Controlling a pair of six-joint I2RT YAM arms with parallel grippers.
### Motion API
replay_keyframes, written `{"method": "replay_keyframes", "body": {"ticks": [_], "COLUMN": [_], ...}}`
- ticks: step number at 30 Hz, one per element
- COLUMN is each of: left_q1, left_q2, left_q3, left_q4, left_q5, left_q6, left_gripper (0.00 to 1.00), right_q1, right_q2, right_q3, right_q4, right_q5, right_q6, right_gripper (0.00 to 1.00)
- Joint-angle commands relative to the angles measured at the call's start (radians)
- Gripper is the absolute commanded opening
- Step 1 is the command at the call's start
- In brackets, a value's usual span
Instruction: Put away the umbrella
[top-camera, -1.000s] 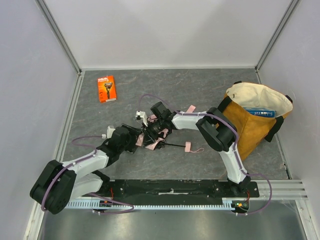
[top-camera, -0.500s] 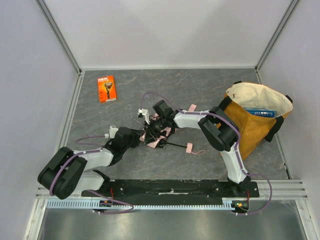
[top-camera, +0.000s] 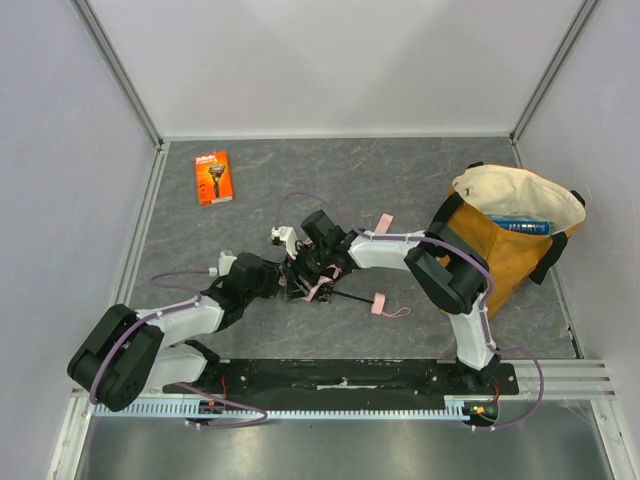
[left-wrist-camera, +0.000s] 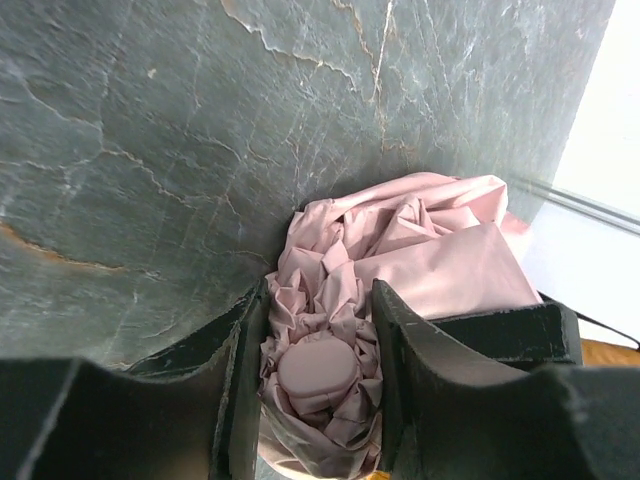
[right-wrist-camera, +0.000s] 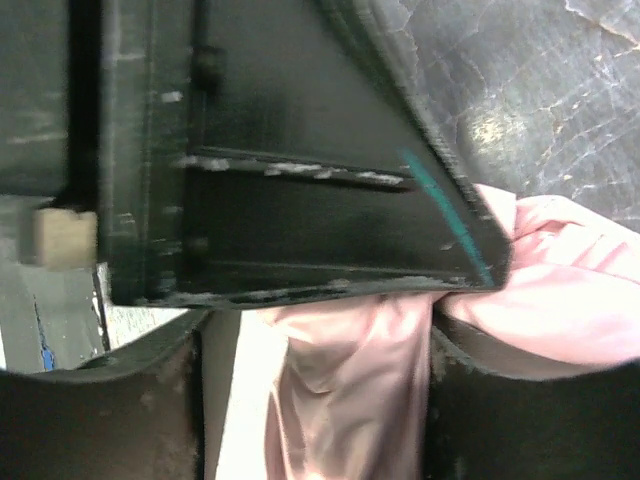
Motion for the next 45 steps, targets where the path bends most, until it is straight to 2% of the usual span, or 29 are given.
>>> {"method": "replay_keyframes", "body": {"ticks": [1,2,9,17,19,24,26,29,37,43,45], "left_q1": [-0.014,-0.014,-0.014,-0.016,-0.016,-0.013,-0.01,-0.005,0.0,0.003,0.006], "left_q2": [0.055,0.056,0.055,0.073,0.076,0.089,0.092,0.104,0.156,0.176,0.185], "left_q3": [-0.021,-0.013,-0.011,-0.008,0.001,0.045,0.059,0.076,0.128,0.166,0.18], "left_q4": [-0.316,-0.335,-0.367,-0.379,-0.399,-0.467,-0.488,-0.522,-0.576,-0.62,-0.634], "left_q5": [0.051,0.049,0.037,0.06,0.063,0.075,0.082,0.089,0.115,0.118,0.125], "left_q6": [0.078,0.082,0.087,0.078,0.073,0.085,0.093,0.099,0.118,0.136,0.145], "left_gripper": [0.02,0.02,0.02,0.02,0.02,0.02,0.02,0.02,0.02,0.02,0.02], "right_q1": [-0.007,-0.002,0.019,0.057,0.111,0.274,0.314,0.343,0.343,0.309,0.286], "right_q2": [-0.007,-0.033,-0.235,-0.415,-0.45,-0.502,-0.495,-0.473,-0.294,-0.243,-0.222], "right_q3": [-0.109,-0.121,-0.193,-0.207,-0.247,-0.371,-0.396,-0.393,-0.293,-0.312,-0.319], "right_q4": [-0.134,-0.125,-0.116,-0.185,-0.147,0.079,0.177,0.235,0.219,0.239,0.248], "right_q5": [0.321,0.339,0.471,0.606,0.716,0.966,1.033,1.05,1.022,0.978,0.947], "right_q6": [0.006,0.009,0.038,-0.003,-0.04,-0.146,-0.189,-0.216,-0.256,-0.235,-0.217], "right_gripper": [0.72,0.82,0.97,0.98,0.98,0.98,0.96,0.92,0.73,0.75,0.71]}}
